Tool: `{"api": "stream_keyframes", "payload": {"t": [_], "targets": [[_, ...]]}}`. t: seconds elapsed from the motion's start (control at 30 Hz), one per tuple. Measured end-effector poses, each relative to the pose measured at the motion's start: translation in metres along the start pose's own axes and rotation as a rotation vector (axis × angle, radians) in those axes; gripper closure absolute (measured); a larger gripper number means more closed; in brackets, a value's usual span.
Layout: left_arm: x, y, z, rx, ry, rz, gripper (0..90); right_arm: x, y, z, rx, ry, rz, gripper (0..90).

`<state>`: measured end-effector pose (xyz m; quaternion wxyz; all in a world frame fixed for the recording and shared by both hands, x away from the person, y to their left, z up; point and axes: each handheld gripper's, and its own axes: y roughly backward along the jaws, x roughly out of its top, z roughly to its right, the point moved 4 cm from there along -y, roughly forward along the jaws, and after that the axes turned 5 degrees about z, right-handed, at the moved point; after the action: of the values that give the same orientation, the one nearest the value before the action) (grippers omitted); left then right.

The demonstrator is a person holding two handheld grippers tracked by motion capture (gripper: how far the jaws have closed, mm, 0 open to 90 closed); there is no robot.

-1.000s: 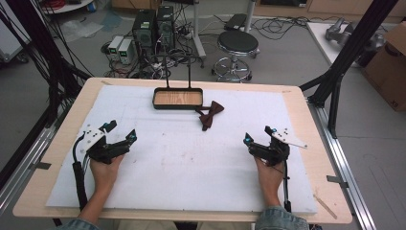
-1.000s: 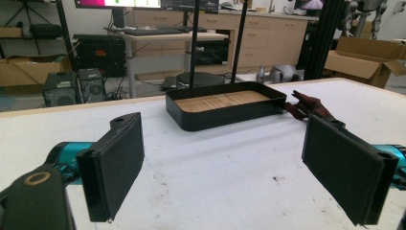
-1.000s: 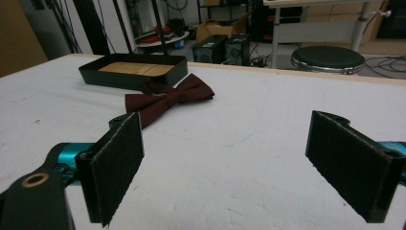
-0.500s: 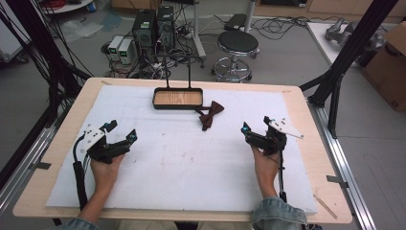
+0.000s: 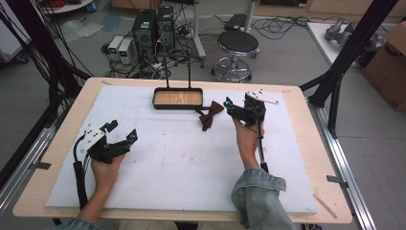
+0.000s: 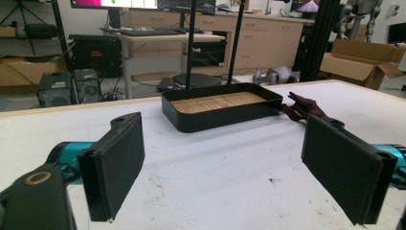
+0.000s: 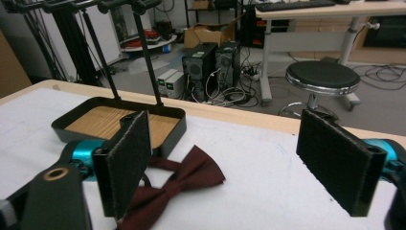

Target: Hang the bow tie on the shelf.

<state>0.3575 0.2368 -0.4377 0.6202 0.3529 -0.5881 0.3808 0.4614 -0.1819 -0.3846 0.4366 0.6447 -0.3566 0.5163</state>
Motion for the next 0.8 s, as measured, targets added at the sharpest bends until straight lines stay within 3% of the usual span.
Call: {"api": "stream_keyframes", "payload": {"t": [0.13, 0.33, 0.53, 0.8], "targets": [[0.000, 0.000, -0.001, 0.005, 0.005, 0.001, 15.5, -0.004, -0.016, -0.005, 0.000, -0.014, -0.025, 23.6], [0.000, 0.000, -0.001, 0.005, 0.010, 0.003, 15.5, -0.030, -0.050, -0.017, 0.022, -0.038, -0.137, 31.8], [0.000, 0.000, 0.000, 0.002, 0.006, 0.002, 15.7, -0.051, -0.064, -0.019, 0.036, -0.084, -0.204, 36.0], [0.000, 0.000, -0.001, 0.011, 0.010, -0.001, 15.8, -0.071, -0.076, -0.024, 0.054, -0.105, -0.282, 40.9]]}}
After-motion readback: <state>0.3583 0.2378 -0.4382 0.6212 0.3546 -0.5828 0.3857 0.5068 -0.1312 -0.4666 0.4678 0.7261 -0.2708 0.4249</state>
